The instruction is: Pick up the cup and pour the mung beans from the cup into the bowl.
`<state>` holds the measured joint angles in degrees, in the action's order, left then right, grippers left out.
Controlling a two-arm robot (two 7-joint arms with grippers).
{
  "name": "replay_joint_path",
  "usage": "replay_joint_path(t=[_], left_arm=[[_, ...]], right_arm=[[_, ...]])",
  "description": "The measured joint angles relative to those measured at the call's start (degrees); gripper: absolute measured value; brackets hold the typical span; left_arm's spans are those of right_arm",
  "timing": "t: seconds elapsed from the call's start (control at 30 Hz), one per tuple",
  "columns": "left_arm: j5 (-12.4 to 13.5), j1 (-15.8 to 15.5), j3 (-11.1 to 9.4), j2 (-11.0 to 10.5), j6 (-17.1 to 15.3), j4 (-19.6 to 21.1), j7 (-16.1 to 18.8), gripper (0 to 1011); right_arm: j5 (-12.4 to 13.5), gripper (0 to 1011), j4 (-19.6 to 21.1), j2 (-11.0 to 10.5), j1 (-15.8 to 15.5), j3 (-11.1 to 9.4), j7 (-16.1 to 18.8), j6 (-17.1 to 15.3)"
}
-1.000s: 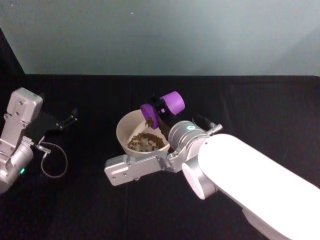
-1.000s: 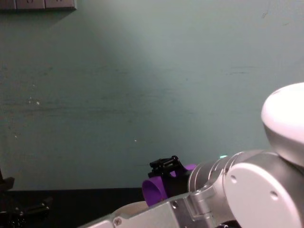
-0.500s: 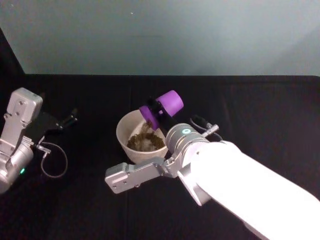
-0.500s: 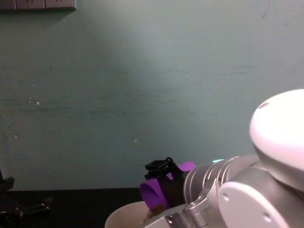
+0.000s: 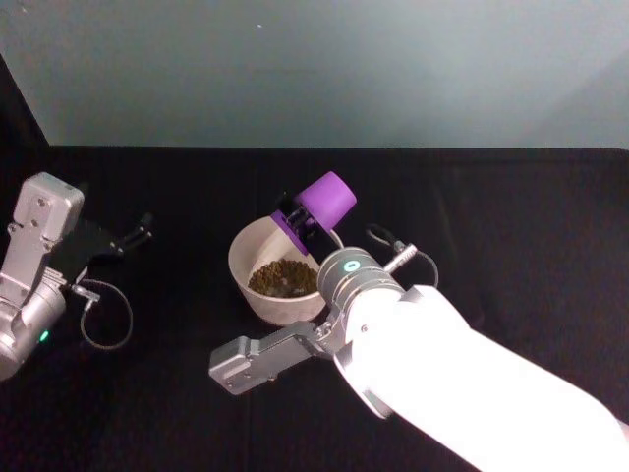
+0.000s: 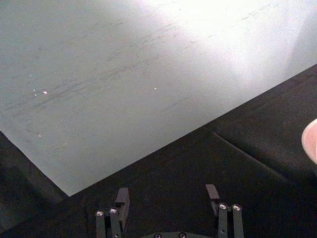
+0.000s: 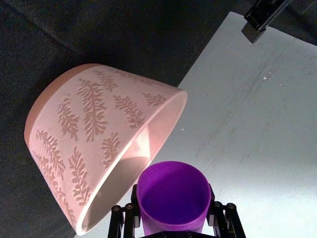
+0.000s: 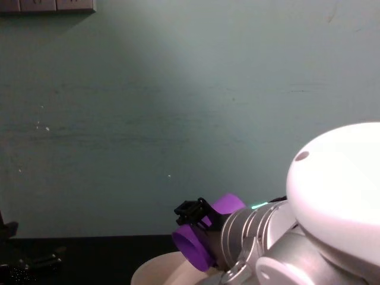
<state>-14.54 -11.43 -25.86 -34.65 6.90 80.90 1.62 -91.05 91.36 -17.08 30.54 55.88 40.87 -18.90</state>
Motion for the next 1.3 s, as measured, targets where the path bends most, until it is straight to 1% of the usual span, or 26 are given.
replay_joint_path(t=[0.13,0.23,0.3,0.4,0.43,0.5,0.53,0.67,0.77,0.83,0.87,0.9,0.93,1.0,1.07,1.1,1.17,1.2,1.3], left_arm=[[0.0,0.0,0.0,0.0,0.0,0.0,0.0,1000],[0.0,0.0,0.0,0.0,0.0,0.0,0.0,1000],[0.0,0.0,0.0,0.0,0.0,0.0,0.0,1000],[0.0,0.0,0.0,0.0,0.0,0.0,0.0,1000],[0.0,0.0,0.0,0.0,0.0,0.0,0.0,1000],[0.0,0.0,0.0,0.0,0.0,0.0,0.0,1000],[0.0,0.0,0.0,0.0,0.0,0.0,0.0,1000],[0.0,0.0,0.0,0.0,0.0,0.0,0.0,1000],[0.0,0.0,0.0,0.0,0.0,0.0,0.0,1000],[0.0,0.0,0.0,0.0,0.0,0.0,0.0,1000],[0.0,0.0,0.0,0.0,0.0,0.0,0.0,1000],[0.0,0.0,0.0,0.0,0.0,0.0,0.0,1000],[0.0,0.0,0.0,0.0,0.0,0.0,0.0,1000],[0.0,0.0,0.0,0.0,0.0,0.0,0.0,1000],[0.0,0.0,0.0,0.0,0.0,0.0,0.0,1000],[0.0,0.0,0.0,0.0,0.0,0.0,0.0,1000],[0.0,0.0,0.0,0.0,0.0,0.0,0.0,1000],[0.0,0.0,0.0,0.0,0.0,0.0,0.0,1000],[0.0,0.0,0.0,0.0,0.0,0.0,0.0,1000]], right_arm=[[-1.0,726,0.0,0.0,-0.1,0.0,0.2,0.3],[-1.1,728,0.2,0.1,-0.4,-0.2,0.2,0.4],[-1.0,726,0.4,0.1,-0.6,-0.5,0.2,0.4],[0.0,728,0.8,0.4,-1.3,-1.5,-0.4,0.3],[1.0,726,1.2,0.5,-1.8,-2.3,-1.0,-0.1],[2.2,728,1.6,0.7,-2.4,-3.3,-1.8,-0.5],[3.4,726,2.0,0.9,-3.0,-4.3,-2.6,-1.0],[5.4,726,2.6,1.4,-4.1,-6.2,-4.2,-1.9],[7.8,726,3.3,1.9,-5.3,-8.1,-5.9,-2.6],[8.9,726,3.7,2.1,-5.7,-8.9,-6.5,-2.8],[9.9,726,4.1,2.3,-6.1,-9.8,-7.1,-3.1],[9.9,726,4.1,2.3,-6.1,-9.8,-7.1,-3.1],[11.0,726,4.5,2.5,-6.6,-10.6,-7.6,-3.3],[12.1,726,4.8,2.7,-6.9,-11.3,-8.1,-3.4],[13.7,726,5.4,2.8,-7.3,-12.6,-8.6,-3.7],[13.7,726,5.4,2.8,-7.3,-12.6,-8.6,-3.7],[15.0,726,6.2,2.8,-7.8,-13.8,-9.0,-4.0],[15.0,726,6.2,2.8,-7.8,-13.8,-9.0,-4.0],[16.5,726,7.0,2.8,-8.5,-15.1,-9.4,-4.3]])
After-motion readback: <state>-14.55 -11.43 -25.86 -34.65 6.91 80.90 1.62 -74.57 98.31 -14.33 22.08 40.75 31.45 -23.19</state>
